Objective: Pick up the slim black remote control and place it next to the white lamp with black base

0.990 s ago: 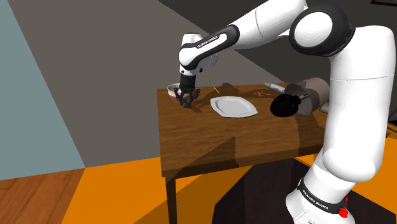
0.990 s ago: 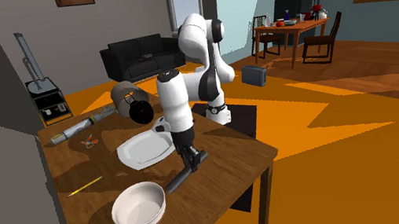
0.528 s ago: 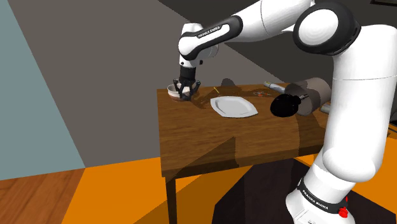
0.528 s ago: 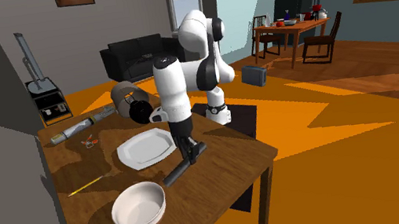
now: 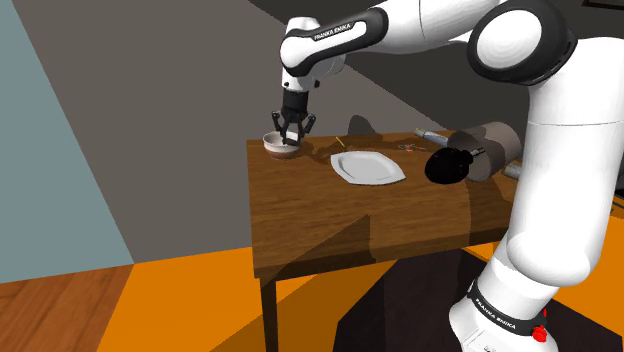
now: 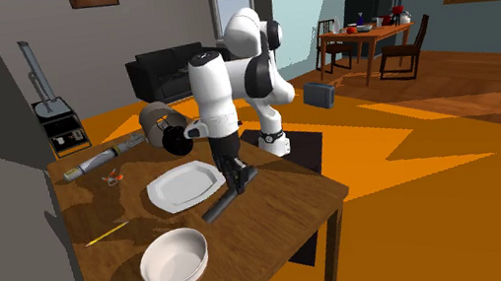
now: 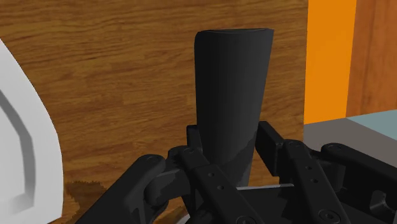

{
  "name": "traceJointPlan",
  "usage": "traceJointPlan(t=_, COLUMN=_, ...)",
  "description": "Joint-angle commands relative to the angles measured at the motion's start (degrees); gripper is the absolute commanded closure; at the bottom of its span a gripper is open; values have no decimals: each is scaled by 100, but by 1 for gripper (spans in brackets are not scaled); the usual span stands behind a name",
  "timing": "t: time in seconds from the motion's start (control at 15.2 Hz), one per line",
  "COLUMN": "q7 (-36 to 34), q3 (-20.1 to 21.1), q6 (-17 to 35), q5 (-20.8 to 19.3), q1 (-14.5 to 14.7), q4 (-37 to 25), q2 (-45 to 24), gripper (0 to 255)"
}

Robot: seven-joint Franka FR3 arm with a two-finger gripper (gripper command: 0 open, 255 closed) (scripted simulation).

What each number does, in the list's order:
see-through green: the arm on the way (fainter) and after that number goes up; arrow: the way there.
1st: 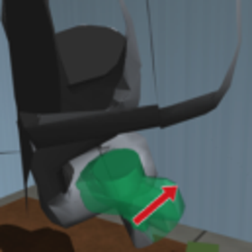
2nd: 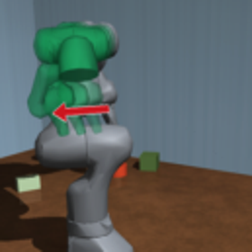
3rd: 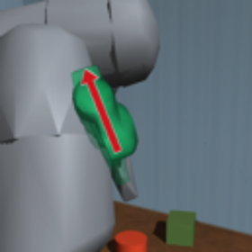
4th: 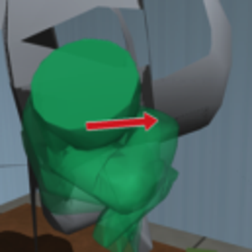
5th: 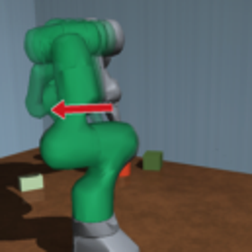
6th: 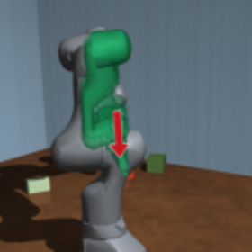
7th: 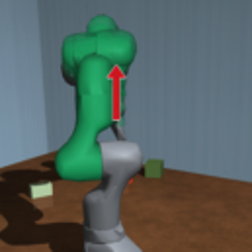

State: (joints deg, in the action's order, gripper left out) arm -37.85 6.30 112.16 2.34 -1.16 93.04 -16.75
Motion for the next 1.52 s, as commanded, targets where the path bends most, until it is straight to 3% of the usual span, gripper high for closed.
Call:
traceJointPlan(t=0.0, q7=-2, q3=-1, q6=-141, q5=2, q1=-4, q4=-109, q2=31, gripper=255)
traceJointPlan(t=1.45, q7=-103, q3=9, q6=-1888, q5=-29, q1=21, q4=-1969, q2=-79, gripper=255)
